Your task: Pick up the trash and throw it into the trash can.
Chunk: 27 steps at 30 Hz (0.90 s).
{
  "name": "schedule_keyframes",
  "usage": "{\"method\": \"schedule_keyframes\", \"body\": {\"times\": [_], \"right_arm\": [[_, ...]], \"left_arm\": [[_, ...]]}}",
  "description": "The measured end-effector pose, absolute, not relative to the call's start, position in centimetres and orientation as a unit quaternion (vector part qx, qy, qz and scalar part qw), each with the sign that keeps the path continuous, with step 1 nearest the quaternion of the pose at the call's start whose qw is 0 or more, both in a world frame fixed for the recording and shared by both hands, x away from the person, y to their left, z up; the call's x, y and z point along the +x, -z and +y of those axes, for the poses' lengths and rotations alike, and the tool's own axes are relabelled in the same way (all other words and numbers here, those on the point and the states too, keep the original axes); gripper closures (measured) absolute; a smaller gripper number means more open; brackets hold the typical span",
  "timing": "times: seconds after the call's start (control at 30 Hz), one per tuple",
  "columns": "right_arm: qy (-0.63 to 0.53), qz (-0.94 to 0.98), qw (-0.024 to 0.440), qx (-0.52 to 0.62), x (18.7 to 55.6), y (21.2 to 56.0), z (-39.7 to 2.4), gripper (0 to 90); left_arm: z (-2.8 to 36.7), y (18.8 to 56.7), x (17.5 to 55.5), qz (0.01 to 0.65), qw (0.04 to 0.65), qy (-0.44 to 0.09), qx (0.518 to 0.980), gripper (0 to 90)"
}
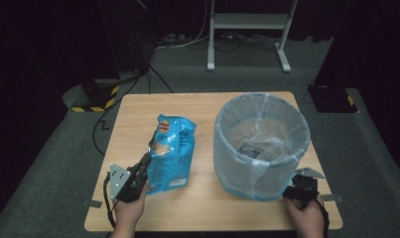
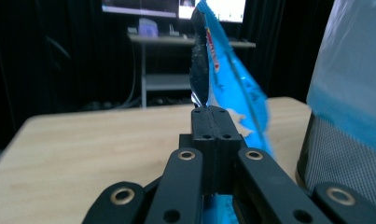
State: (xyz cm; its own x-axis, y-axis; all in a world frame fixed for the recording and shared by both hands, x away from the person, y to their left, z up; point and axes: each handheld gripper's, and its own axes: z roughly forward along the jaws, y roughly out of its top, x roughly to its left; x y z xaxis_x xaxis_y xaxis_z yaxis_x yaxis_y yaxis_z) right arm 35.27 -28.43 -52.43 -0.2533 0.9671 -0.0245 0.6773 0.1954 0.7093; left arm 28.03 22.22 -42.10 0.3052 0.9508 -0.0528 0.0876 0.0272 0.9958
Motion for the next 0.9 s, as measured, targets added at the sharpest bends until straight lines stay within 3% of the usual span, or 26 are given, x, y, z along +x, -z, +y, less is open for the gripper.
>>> {"method": "schedule_keyframes", "body": {"times": [0.9], "right_arm": [[-0.3, 0.736, 0.241, 0.557, 35.2, 52.4, -28.5, 11.7]], "left_arm": [[17.3, 28.0, 29.3, 0.338, 0.649, -0.465, 0.499, 90.0]]}}
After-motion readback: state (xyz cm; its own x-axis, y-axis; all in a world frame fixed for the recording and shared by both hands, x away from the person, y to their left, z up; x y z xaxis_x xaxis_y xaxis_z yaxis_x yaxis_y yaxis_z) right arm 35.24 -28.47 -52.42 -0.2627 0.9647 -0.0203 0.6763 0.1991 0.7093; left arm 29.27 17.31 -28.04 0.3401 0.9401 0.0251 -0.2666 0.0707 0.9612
